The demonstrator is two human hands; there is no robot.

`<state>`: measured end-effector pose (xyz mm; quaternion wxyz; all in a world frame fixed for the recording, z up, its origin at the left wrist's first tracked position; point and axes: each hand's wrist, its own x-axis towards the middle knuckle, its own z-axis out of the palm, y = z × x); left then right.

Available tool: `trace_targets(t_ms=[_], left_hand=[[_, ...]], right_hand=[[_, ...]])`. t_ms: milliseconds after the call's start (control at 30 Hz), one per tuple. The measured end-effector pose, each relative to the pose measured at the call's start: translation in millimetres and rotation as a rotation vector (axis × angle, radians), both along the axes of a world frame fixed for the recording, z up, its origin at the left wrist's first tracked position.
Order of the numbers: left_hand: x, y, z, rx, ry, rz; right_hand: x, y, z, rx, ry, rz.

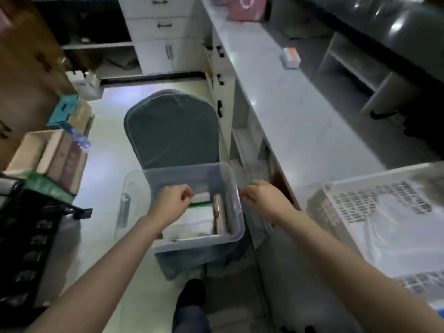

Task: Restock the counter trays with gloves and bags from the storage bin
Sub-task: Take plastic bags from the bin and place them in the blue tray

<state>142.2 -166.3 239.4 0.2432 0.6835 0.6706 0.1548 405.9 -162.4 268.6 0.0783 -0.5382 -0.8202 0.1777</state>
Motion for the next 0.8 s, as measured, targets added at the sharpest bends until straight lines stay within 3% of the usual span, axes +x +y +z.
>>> trace_targets(t_ms=[233,433,633,800], left_hand=[[-95.1,43.2,-101.8,-0.343,0.042,0.098],[-117.0,70.4,-214.9,-0.552,0.125,-0.051],[-111.2,71.0,-312.3,-0.584,0.289,-0.242],[-108.9,66.1,-357.2,-0.547,0.474,-0.310]], right_hand=[[-93.6,70.7,-98.4,-0.229,-0.055,-0.006],[-147.1,97.2,-218.9,-0.484,-0.175,0.013],[-179.9,102.3,-315.8,-0.633,-0.346,0.094],[-191.4,98.3,-361.7,-0.606,-0.438,0.170]])
